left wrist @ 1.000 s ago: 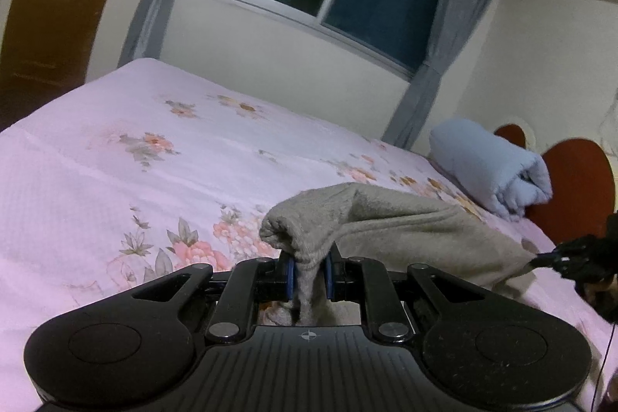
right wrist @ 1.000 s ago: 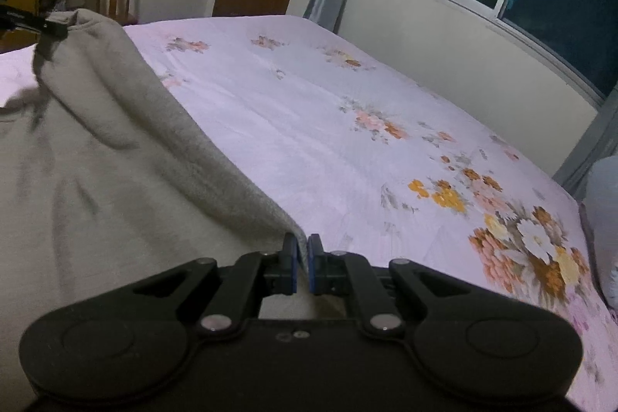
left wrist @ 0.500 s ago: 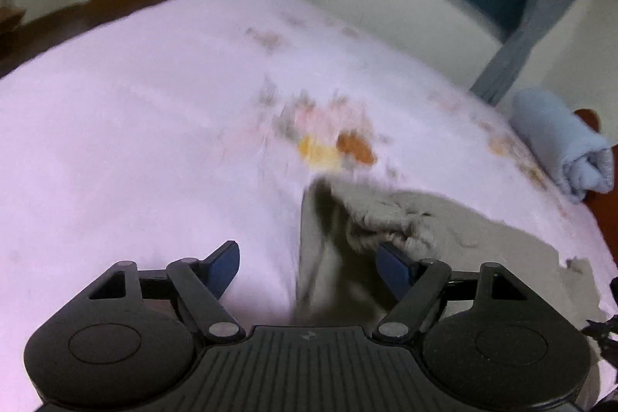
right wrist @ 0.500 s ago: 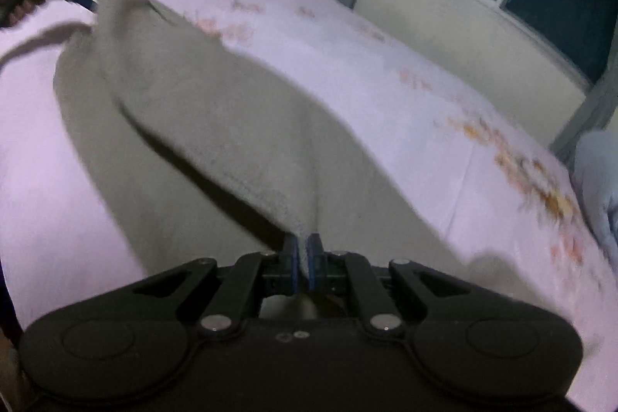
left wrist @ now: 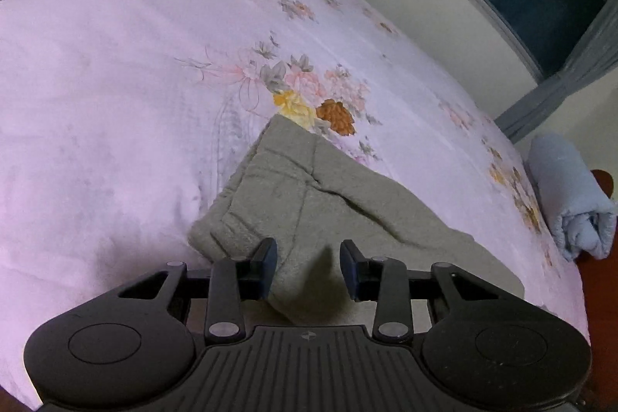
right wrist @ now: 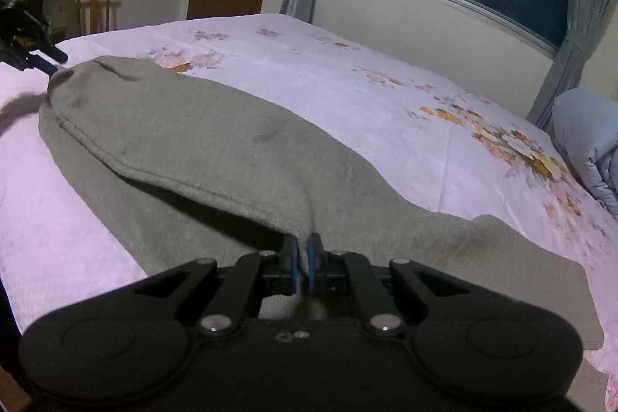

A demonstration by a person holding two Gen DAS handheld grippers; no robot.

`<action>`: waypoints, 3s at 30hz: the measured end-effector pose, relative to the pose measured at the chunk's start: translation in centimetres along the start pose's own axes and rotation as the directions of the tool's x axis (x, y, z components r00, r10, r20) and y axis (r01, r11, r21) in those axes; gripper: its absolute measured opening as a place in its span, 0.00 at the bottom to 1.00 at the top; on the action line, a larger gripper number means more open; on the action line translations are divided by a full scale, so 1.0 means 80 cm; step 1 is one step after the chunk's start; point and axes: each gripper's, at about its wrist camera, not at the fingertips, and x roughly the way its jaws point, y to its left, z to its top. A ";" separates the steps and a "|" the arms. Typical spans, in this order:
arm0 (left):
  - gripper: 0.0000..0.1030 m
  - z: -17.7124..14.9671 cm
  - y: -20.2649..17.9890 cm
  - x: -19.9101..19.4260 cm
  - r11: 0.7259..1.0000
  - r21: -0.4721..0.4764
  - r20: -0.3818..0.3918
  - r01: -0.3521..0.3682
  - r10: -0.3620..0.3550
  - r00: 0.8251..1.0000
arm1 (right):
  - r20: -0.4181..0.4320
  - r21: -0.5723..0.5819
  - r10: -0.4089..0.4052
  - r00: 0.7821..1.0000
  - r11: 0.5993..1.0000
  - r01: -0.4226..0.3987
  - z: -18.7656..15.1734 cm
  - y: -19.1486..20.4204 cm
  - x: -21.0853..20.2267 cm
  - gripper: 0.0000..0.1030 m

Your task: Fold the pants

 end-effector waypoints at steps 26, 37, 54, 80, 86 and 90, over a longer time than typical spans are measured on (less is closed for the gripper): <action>0.11 -0.001 -0.002 0.002 0.995 -0.051 0.018 -0.082 0.083 0.996 | 0.010 0.043 0.015 1.000 0.999 -0.016 -0.009 -0.001 0.000 0.00; 0.50 -0.004 0.010 -0.008 0.985 -0.120 0.067 -0.126 0.134 0.989 | -0.008 0.029 0.023 1.000 0.999 -0.022 -0.009 0.001 0.004 0.00; 0.40 -0.006 -0.008 0.023 0.987 -0.113 0.032 -0.111 0.115 0.993 | -0.021 0.041 0.031 0.999 0.999 -0.030 -0.011 -0.004 0.010 0.00; 0.15 0.021 0.033 0.017 0.999 -0.039 -0.032 -0.022 0.021 0.999 | -0.100 -0.088 0.028 0.995 0.995 -0.037 -0.020 0.053 -0.028 0.00; 0.15 0.014 0.034 0.017 0.999 -0.043 -0.021 -0.032 0.031 0.999 | -0.096 -0.098 0.023 0.995 0.995 -0.033 -0.027 0.057 -0.027 0.00; 0.15 0.013 0.036 0.014 0.998 -0.061 -0.019 -0.022 0.021 1.000 | -0.115 -0.131 0.036 0.993 0.990 -0.051 -0.038 0.063 -0.032 0.00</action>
